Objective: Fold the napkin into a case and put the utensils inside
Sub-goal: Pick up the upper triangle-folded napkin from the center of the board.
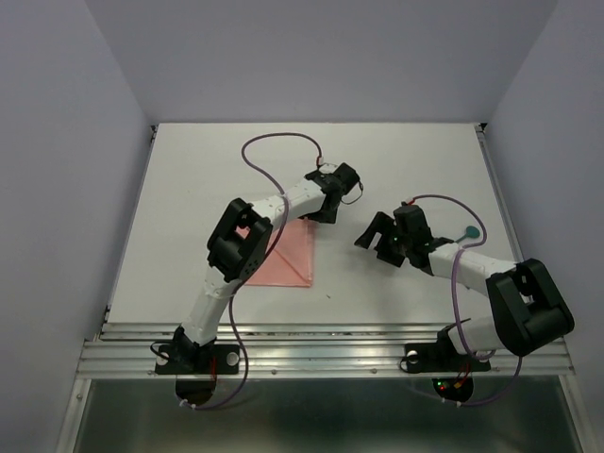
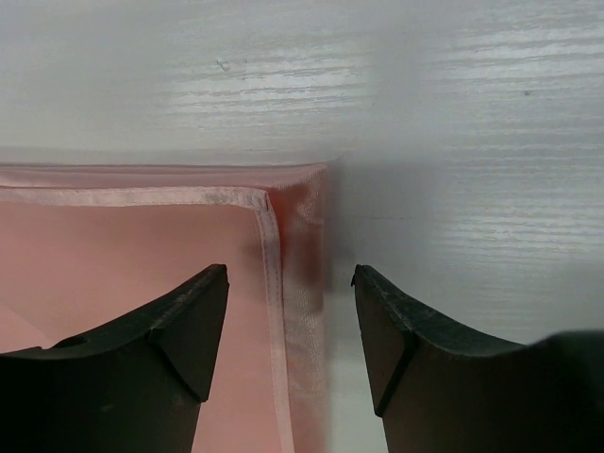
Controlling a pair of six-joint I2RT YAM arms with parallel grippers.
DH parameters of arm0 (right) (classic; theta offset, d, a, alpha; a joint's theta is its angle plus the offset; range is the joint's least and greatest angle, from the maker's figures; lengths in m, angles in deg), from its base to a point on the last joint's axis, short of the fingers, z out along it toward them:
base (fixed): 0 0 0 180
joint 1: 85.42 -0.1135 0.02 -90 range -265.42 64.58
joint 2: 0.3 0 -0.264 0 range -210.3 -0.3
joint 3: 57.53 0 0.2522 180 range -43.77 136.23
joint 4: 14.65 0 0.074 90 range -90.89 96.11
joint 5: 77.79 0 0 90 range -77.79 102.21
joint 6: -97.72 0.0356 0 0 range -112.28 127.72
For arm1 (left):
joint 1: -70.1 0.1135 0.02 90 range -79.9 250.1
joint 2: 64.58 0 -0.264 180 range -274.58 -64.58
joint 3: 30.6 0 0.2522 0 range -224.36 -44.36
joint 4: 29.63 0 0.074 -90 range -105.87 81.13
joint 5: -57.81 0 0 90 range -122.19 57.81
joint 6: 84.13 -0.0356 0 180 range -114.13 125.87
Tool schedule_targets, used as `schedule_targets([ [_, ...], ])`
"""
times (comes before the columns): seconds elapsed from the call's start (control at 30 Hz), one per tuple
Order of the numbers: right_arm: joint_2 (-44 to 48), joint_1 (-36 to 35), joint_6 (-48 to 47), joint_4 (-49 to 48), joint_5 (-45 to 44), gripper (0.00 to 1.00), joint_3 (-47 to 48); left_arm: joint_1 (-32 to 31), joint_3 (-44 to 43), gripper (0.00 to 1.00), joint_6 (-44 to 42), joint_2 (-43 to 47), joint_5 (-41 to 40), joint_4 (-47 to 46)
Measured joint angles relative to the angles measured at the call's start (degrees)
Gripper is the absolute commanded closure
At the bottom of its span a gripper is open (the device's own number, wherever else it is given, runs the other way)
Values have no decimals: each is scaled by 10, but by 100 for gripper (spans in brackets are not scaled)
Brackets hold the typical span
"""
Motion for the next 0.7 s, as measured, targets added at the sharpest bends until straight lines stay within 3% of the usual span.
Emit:
schedule_targets([
  [0.3,5,0,3,13,0,11,0,-9,-24,40,-1,-29,-28,26],
  [0.7,5,0,3,13,0,11,0,-37,-99,42,5,-91,-127,79],
])
